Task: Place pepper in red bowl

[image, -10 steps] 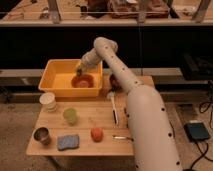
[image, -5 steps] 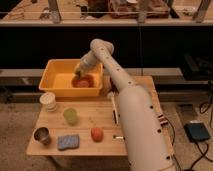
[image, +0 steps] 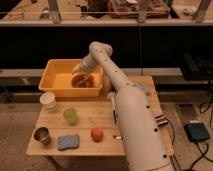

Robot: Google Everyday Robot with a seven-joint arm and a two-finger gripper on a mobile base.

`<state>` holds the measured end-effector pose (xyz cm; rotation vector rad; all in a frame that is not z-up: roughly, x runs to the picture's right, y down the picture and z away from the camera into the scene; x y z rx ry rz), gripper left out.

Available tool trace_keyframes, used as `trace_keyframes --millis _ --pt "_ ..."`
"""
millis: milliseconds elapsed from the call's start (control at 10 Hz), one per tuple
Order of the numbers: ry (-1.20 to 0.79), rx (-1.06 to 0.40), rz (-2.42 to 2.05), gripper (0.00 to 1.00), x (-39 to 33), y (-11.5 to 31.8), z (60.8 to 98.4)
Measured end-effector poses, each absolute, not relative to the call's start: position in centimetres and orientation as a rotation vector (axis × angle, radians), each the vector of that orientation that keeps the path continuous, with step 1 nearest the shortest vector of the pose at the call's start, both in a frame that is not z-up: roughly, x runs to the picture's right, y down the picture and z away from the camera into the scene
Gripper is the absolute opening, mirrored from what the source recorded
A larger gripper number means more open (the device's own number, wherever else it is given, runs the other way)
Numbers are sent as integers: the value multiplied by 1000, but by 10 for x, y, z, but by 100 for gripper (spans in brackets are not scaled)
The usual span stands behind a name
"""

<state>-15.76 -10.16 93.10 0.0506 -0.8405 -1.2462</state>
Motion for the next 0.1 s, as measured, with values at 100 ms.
trace_keyframes --millis 100 --pt "-841 51 -1246 80 -158 -102 931"
